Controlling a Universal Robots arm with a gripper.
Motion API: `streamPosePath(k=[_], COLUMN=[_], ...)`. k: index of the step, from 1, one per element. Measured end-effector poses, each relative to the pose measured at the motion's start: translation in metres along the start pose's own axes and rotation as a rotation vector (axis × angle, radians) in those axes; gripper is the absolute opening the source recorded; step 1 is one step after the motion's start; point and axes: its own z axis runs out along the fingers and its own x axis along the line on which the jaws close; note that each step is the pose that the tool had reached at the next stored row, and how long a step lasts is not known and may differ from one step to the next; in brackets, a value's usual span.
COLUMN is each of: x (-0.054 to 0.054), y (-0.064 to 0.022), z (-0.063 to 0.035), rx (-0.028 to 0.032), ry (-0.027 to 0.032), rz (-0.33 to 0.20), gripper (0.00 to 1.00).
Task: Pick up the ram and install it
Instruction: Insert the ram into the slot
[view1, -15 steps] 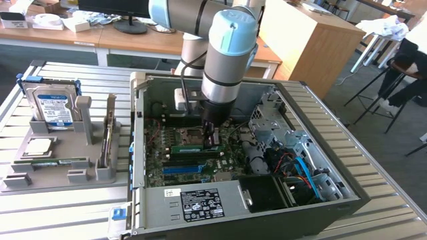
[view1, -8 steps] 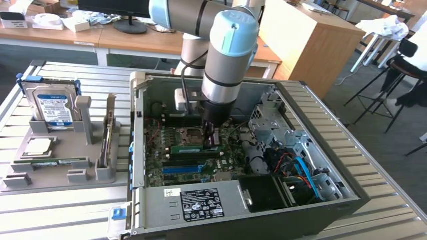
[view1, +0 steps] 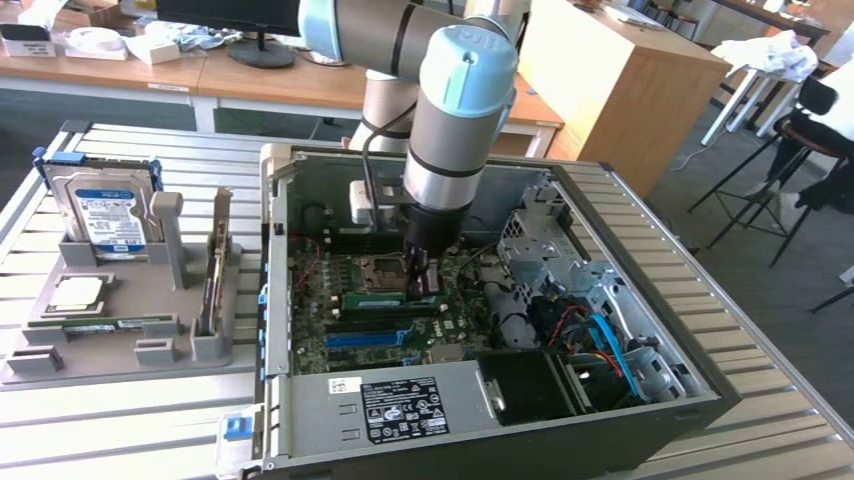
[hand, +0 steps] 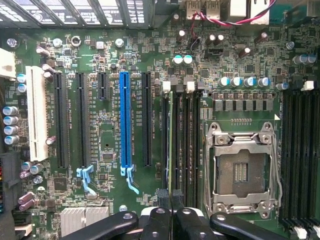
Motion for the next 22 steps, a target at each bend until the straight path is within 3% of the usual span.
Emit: streamPosePath(k=[22], x=[-0.0006], y=[0.0001], z=[0.0025], rx=[0.0002], ry=[-0.0006], rz=[0.000], gripper=[0.12])
